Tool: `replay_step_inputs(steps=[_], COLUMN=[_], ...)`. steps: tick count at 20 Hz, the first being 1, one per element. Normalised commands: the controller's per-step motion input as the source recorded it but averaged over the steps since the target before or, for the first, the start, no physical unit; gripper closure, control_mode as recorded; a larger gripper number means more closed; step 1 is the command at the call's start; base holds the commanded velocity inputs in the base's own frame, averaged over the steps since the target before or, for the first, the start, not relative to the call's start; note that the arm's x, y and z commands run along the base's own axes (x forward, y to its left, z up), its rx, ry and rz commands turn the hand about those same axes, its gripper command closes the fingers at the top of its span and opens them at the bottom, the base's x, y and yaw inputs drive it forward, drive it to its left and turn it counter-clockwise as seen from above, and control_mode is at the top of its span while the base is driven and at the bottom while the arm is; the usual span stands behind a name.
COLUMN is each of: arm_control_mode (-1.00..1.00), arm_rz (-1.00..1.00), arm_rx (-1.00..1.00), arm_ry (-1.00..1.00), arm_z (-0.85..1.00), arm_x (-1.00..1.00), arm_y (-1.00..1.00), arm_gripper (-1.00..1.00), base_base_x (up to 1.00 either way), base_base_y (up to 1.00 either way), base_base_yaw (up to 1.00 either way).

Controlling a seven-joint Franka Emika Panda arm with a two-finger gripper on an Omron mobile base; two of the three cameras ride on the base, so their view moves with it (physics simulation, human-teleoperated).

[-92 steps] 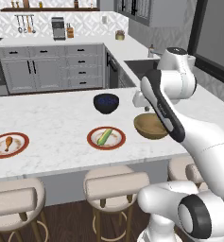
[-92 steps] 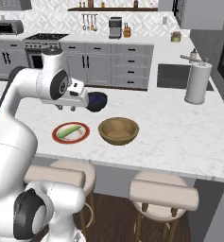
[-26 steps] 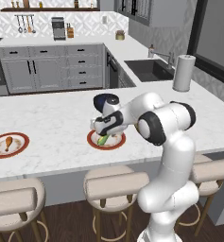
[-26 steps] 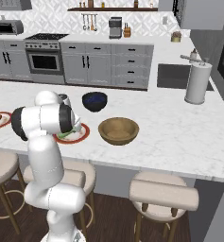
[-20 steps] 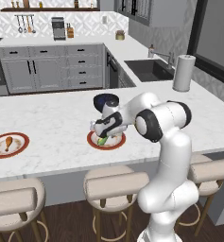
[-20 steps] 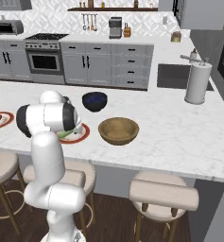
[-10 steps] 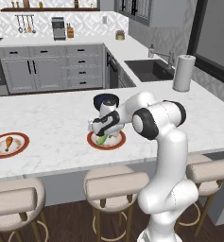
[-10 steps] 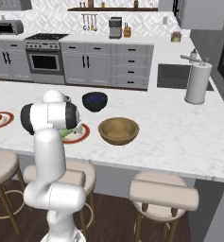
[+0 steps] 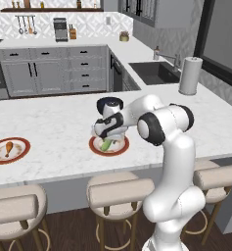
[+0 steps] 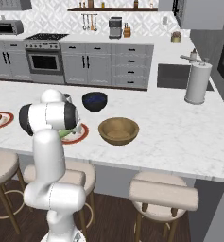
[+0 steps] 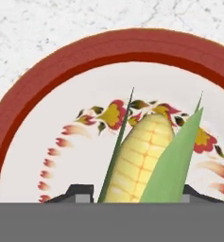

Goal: Pick the chicken drumstick and corn from their plates and place them in the bowl. Then put the bowl in the fridge.

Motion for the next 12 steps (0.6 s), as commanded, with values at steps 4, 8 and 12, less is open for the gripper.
replay_step_inputs(steps=[4,8,12], arm_control_mode=[-1.00,-1.00,-1.00], arm_rz=[0.00,0.00,0.00], arm_rx=[0.00,0.01,0.01], arm_ry=[-0.04,-0.02,0.01], arm_z=[0.14,0.48,0.79], arm_x=[-0.94,-0.75,-0.34], arm_y=[-0.23,-0.42,-0.49], arm_gripper=[1.00,1.00,1.00], base_base_x=[0.00,0.00,0.00], base_base_y=[0.00,0.00,0.00], base_base_yaw=[0.00,0.00,0.00])
